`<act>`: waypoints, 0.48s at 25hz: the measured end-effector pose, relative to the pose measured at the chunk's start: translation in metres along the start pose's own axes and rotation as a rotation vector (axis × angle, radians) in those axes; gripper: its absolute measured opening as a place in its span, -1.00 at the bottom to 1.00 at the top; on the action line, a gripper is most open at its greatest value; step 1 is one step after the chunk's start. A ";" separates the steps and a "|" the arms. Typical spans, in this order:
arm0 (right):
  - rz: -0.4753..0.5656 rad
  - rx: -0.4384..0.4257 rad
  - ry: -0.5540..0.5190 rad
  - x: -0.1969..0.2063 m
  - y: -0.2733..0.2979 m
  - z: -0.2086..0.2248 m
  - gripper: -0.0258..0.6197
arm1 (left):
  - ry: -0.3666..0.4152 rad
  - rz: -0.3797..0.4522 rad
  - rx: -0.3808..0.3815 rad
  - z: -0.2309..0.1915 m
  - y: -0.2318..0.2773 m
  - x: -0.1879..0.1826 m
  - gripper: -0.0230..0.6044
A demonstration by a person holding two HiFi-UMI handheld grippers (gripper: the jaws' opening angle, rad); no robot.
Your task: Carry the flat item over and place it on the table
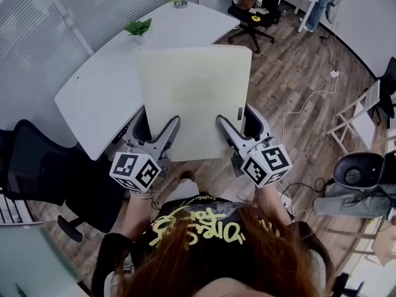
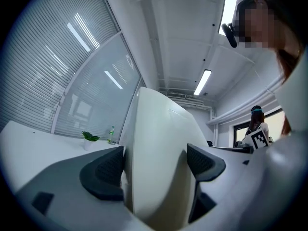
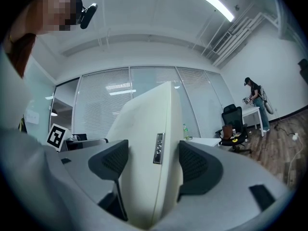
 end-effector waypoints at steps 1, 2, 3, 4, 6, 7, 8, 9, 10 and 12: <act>-0.002 -0.001 0.001 0.001 0.002 0.001 0.12 | -0.004 -0.001 -0.003 -0.002 0.001 0.001 0.36; -0.002 -0.001 0.003 0.001 0.003 0.001 0.12 | -0.007 0.000 -0.004 -0.003 0.001 0.001 0.36; 0.000 -0.001 0.005 0.001 0.004 0.002 0.12 | -0.007 0.001 -0.006 -0.003 0.002 0.002 0.36; 0.002 -0.001 0.006 0.002 0.005 0.003 0.12 | -0.005 0.003 -0.008 -0.004 0.002 0.003 0.36; 0.003 -0.004 0.006 0.005 0.009 0.004 0.12 | -0.002 0.004 -0.013 -0.007 0.005 0.005 0.36; 0.002 -0.006 0.005 0.008 0.013 0.005 0.12 | -0.003 0.003 -0.015 -0.011 0.006 0.006 0.36; 0.001 -0.007 0.004 0.009 0.017 0.005 0.12 | -0.005 0.003 -0.016 -0.015 0.007 0.007 0.36; 0.001 -0.008 0.001 0.011 0.022 0.006 0.12 | -0.009 0.003 -0.015 -0.020 0.010 0.008 0.36; 0.003 -0.008 -0.001 0.011 0.027 0.007 0.12 | -0.011 0.005 -0.012 -0.024 0.013 0.008 0.36; 0.008 -0.005 -0.007 0.011 0.038 0.012 0.12 | -0.007 0.011 -0.006 -0.033 0.023 0.007 0.36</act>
Point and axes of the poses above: the fingertips, and each gripper's own axes: y forward along the fingers, z to its right, x out of its underside, the point moved 2 cm from there along -y, backward along the fingers
